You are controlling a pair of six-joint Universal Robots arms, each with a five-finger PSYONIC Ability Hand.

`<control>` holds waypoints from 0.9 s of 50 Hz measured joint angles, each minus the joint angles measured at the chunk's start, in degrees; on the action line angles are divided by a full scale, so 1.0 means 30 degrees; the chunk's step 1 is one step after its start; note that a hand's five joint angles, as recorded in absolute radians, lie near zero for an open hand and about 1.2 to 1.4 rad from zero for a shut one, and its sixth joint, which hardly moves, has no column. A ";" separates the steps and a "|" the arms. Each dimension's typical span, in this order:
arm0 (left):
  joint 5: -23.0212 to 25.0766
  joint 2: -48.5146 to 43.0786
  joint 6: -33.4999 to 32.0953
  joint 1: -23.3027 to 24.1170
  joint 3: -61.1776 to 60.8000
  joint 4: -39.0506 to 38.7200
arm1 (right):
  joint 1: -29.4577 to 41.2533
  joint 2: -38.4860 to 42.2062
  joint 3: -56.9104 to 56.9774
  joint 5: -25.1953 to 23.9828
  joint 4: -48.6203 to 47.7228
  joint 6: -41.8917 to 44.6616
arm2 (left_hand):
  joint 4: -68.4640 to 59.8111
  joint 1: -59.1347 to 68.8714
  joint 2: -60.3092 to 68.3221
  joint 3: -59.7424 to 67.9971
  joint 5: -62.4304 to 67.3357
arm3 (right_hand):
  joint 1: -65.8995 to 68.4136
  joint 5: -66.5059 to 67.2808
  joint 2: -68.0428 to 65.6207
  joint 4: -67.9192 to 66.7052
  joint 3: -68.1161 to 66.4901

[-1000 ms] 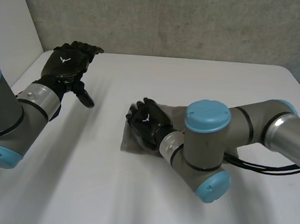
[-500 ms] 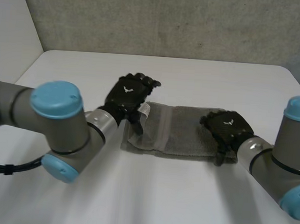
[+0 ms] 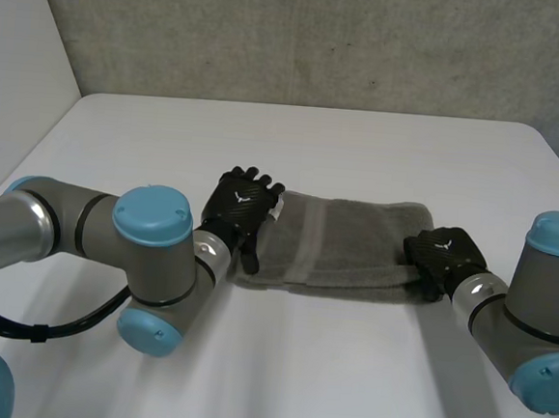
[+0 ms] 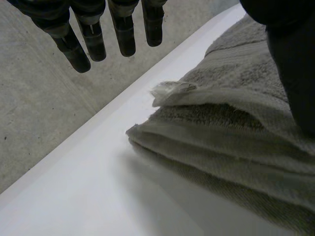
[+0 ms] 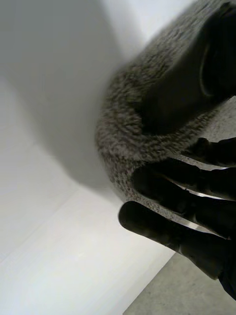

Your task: Fold the towel.

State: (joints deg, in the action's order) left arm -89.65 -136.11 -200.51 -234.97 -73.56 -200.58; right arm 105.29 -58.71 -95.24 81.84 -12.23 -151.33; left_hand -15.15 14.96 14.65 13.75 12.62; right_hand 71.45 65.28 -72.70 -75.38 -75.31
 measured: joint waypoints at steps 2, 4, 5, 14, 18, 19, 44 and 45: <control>-0.0091 0.0159 0.0059 0.0092 -0.0156 0.0023 | -0.0038 0.0159 0.0132 0.0434 0.0011 0.0544 | 0.0000 0.0000 0.0000 0.0000 0.0000 | 0.0227 0.0381 -0.0021 -0.0529 -0.0488; -0.0210 0.0424 0.0126 0.0226 -0.0334 0.0038 | -0.0126 0.0225 0.0249 0.0835 0.0029 0.1174 | 0.0000 0.0000 0.0000 0.0000 -0.0002 | 0.0357 0.0394 -0.0021 -0.0531 -0.0491; -0.0295 0.0635 0.0177 0.0321 -0.0455 0.0049 | -0.0188 0.0228 0.0323 0.1031 0.0032 0.1561 | 0.0000 0.0000 0.0000 0.0000 -0.0002 | 0.0504 0.0381 -0.0021 -0.0531 -0.0491; -0.1134 0.3544 0.1144 0.0590 -0.1932 0.0092 | 0.0317 -0.0941 0.2028 0.1349 0.0046 0.5577 | 0.0000 0.0000 0.0000 -0.0002 -0.0064 | 0.1141 0.0447 -0.0291 -0.0533 -0.0514; -0.1421 0.4821 0.1707 0.0325 -0.2393 0.0092 | 0.2145 -0.1325 0.3471 0.0800 -0.0140 0.7040 | 0.0000 0.0000 -0.0002 -0.0006 -0.0082 | 0.1311 0.0523 -0.0291 -0.0533 -0.0533; -0.1456 0.4985 0.1778 0.0259 -0.2439 0.0090 | 0.2560 -0.1308 0.3741 0.0655 -0.0184 0.7243 | 0.0000 0.0000 -0.0002 -0.0008 -0.0082 | 0.1311 0.0525 -0.0291 -0.0533 -0.0537; -0.1142 0.6634 0.3931 -0.2118 -0.2908 0.0222 | 0.8710 0.0632 0.5094 -0.1467 0.0629 0.5819 | 0.0000 0.0000 -0.0002 -0.0009 -0.0092 | -1.9358 -2.0554 1.9459 2.0237 2.0440; -0.1051 0.6480 0.4009 -0.1970 -0.2848 0.0179 | 0.8310 0.0033 0.4962 -0.1348 0.0592 0.4397 | 0.0000 0.0000 -0.0002 -0.0009 -0.0092 | -1.9362 -2.0554 1.9459 2.0237 2.0438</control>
State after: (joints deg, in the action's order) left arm -92.80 -116.67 -188.48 -240.88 -82.10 -200.04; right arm 130.22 -58.61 -80.35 77.80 -10.45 -138.14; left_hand -15.15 14.96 14.64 13.72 12.34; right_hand 13.37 3.62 -14.32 -14.67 -14.00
